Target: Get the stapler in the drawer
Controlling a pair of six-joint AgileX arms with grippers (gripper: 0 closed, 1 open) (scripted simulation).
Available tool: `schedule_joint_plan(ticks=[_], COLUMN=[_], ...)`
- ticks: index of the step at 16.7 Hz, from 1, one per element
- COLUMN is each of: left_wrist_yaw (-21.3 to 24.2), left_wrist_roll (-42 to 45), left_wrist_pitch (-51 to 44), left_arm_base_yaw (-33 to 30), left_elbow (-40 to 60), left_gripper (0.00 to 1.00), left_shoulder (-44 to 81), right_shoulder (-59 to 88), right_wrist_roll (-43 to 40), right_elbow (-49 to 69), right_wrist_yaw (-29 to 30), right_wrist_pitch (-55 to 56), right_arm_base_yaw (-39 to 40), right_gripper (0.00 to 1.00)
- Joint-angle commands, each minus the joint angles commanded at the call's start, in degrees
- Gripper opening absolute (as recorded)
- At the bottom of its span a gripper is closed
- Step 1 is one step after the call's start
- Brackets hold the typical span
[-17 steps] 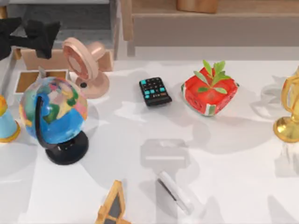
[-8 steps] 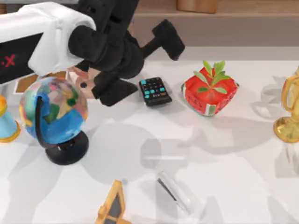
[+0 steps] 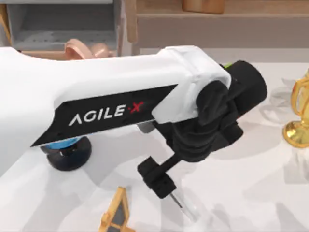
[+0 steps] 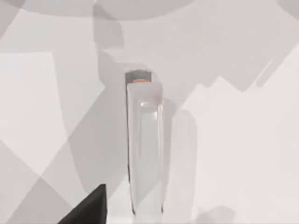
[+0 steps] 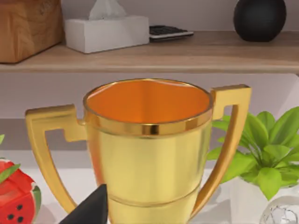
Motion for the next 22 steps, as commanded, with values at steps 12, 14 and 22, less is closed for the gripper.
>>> schedule_joint_plan(ticks=[12,14,22], left_wrist_yaw=[-3.8,-3.8,-3.9], left_wrist_roll=[-8.3,-8.0,-6.2], left_wrist_pitch=[-7.9,-6.0,6.3], left_arm_base_yaw=[-5.4,-5.2,-3.5], left_elbow=[2.4,0.9,-7.2], left_gripper=[1.0,1.0,1.0], left_shoulder=[3.9,4.6,8.3], right_shoulder=[0.0,0.0,0.0], right_wrist_roll=[0.0,0.0,0.0], right_elbow=[0.0,0.0,0.0], right_wrist_yaw=[0.0,0.0,0.0], right_wrist_pitch=[0.0,0.0,0.0], right_arm_base_yaw=[0.0,0.0,0.0], right_gripper=[1.0,1.0,1.0])
